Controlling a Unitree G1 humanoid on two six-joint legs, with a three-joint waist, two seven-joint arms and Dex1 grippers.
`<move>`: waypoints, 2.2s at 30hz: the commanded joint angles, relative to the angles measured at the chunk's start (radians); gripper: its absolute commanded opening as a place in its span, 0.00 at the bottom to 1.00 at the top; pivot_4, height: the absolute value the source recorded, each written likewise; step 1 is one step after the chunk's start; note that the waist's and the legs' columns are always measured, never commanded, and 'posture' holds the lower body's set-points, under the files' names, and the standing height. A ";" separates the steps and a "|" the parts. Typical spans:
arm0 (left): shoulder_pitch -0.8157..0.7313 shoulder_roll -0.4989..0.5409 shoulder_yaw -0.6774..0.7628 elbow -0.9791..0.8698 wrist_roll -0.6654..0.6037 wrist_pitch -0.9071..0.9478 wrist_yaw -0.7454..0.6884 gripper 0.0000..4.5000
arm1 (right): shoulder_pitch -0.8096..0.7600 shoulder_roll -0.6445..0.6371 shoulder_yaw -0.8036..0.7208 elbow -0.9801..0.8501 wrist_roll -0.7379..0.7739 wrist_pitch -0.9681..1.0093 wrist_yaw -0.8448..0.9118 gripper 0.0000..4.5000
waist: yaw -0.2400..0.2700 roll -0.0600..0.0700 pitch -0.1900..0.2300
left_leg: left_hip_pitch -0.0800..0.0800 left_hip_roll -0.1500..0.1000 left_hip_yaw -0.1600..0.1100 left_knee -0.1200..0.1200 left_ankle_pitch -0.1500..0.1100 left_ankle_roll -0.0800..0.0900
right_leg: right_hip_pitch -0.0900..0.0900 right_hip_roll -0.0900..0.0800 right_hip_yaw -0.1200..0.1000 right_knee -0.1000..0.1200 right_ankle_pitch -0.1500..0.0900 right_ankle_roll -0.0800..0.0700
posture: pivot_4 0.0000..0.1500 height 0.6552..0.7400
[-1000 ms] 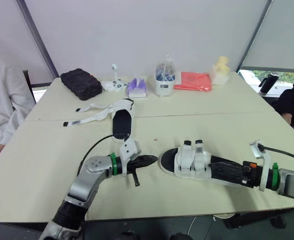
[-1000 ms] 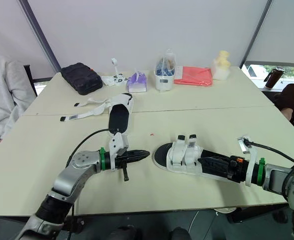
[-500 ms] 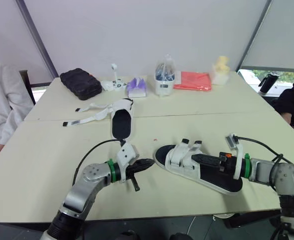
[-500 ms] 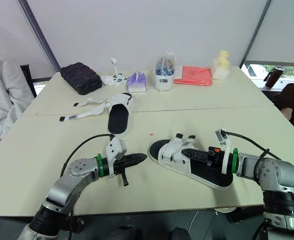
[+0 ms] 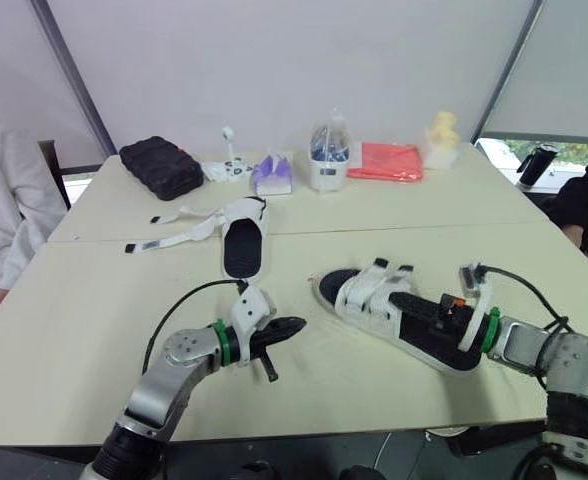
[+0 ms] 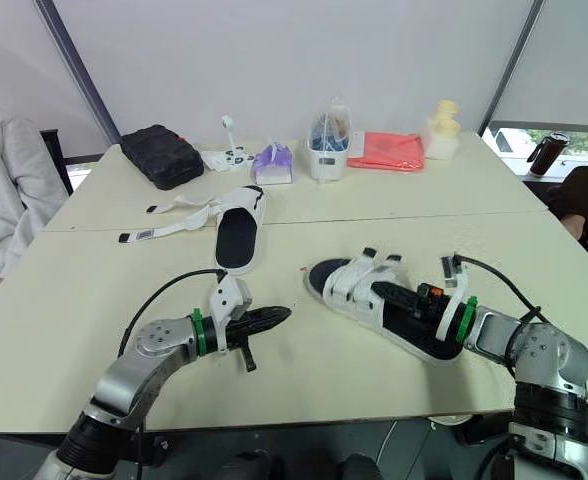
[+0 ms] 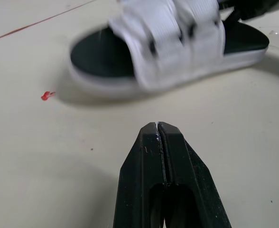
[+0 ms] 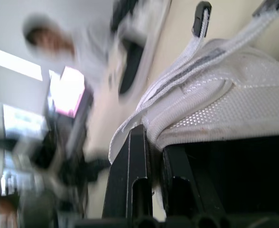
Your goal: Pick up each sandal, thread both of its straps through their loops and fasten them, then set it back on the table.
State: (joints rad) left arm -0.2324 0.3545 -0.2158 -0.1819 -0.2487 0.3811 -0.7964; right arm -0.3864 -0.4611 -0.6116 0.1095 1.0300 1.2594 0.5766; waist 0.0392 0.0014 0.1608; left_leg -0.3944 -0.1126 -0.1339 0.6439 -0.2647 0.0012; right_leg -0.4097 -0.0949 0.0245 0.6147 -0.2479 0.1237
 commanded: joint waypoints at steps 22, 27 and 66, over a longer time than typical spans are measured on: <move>-0.029 -0.035 -0.038 0.031 0.010 -0.051 0.014 0.00 | -0.244 0.144 -0.103 0.294 -0.213 -0.689 -0.618 0.95 | -0.052 0.003 0.000 | 0.003 0.000 0.001 -0.002 0.002 -0.002 | 0.000 0.001 0.001 0.005 0.000 0.000 | 1.00 1.00; -0.007 -0.016 -0.010 0.050 0.025 -0.062 0.043 0.00 | -0.008 0.186 -0.084 -0.159 -0.046 -0.513 -0.706 0.99 | -0.027 0.004 -0.001 | 0.003 0.000 -0.001 -0.003 0.002 -0.002 | 0.000 0.001 0.001 0.004 0.000 0.000 | 1.00 1.00; -0.124 -0.101 0.207 0.006 0.225 -0.051 0.646 0.18 | -0.071 0.088 0.515 -0.189 -0.487 -0.882 -0.177 1.00 | -0.052 -0.001 0.000 | 0.002 0.004 0.004 -0.011 0.008 -0.012 | -0.013 0.007 0.002 0.014 0.002 -0.004 | 1.00 1.00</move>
State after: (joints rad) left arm -0.3394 0.2324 -0.0134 -0.1806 -0.0564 0.3580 -0.1548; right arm -0.4554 -0.3670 -0.1074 0.0392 0.5089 0.3249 0.3777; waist -0.0129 0.0005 0.1610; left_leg -0.3919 -0.1080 -0.1302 0.6327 -0.2562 -0.0115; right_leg -0.4230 -0.0874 0.0268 0.6290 -0.2453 0.1197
